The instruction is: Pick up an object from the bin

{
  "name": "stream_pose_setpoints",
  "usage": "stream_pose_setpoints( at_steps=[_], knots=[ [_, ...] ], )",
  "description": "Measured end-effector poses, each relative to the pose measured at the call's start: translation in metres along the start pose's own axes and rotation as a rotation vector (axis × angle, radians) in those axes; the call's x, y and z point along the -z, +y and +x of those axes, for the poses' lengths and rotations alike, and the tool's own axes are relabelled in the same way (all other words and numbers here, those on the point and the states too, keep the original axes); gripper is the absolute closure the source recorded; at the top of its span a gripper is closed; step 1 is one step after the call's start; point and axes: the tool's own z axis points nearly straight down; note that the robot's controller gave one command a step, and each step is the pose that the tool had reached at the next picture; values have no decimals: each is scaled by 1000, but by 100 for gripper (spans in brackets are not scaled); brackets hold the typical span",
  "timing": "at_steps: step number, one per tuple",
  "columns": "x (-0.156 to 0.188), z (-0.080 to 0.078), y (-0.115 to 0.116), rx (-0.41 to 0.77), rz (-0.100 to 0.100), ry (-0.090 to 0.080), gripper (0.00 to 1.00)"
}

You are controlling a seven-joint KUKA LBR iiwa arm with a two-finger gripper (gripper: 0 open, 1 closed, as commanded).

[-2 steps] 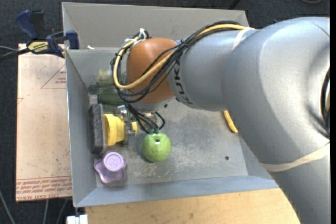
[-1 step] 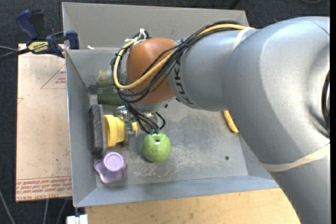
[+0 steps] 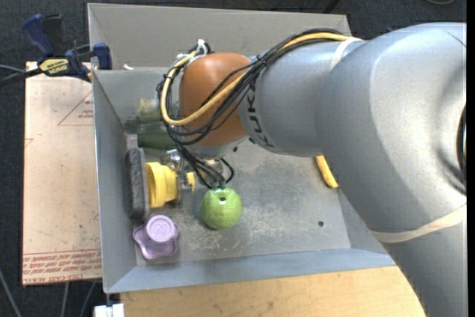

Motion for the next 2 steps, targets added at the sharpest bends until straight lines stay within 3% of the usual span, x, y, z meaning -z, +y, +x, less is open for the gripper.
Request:
stream_pose_setpoints(
  at_steps=[2],
  knots=[
    [28, 3, 0, -2, 0, 10, 100]
  ],
)
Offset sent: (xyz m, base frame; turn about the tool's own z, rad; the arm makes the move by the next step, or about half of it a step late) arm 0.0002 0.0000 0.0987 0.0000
